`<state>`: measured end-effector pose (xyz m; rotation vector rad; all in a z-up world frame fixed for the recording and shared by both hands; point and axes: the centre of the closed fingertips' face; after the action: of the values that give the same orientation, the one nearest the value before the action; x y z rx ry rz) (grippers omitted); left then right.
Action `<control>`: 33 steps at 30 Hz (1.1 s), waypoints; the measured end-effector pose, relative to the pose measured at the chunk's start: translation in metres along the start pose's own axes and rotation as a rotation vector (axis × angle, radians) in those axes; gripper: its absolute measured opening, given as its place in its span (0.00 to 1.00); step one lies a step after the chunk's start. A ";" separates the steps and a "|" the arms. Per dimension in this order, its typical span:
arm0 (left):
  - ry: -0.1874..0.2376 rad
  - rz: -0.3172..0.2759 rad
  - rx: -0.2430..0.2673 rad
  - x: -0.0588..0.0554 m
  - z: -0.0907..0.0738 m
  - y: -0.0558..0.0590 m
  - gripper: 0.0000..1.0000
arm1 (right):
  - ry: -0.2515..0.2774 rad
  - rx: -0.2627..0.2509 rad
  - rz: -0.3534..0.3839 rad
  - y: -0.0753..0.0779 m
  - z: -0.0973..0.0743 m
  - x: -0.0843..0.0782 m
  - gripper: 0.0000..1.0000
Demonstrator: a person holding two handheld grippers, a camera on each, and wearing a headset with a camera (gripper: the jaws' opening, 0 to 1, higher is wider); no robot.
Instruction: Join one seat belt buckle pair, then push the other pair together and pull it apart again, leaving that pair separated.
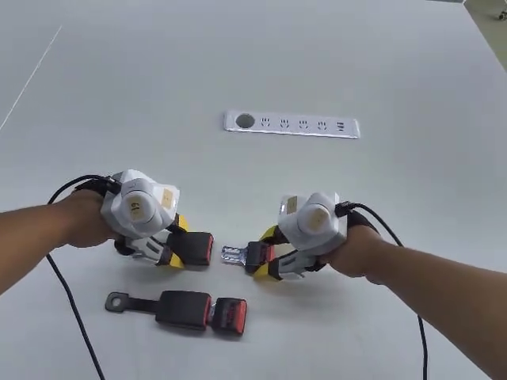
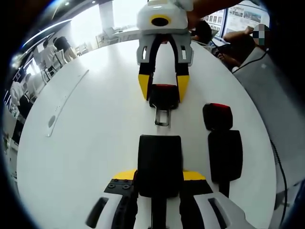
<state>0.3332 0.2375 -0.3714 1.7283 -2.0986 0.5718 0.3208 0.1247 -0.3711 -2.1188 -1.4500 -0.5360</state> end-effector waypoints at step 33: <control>-0.012 -0.017 0.000 0.004 -0.005 0.001 0.34 | -0.039 -0.029 -0.009 0.008 -0.053 -0.069 0.36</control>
<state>0.3312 0.2367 -0.3650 1.7517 -2.0902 0.5586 0.3028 0.0395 -0.3705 -2.1574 -1.4828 -0.5247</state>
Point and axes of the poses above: the centre of the closed fingertips' face, and the gripper's own axes: z roughly forward along the fingers, y roughly to its right, x roughly out of its top, and after that the axes turned 10 degrees about z, right-handed
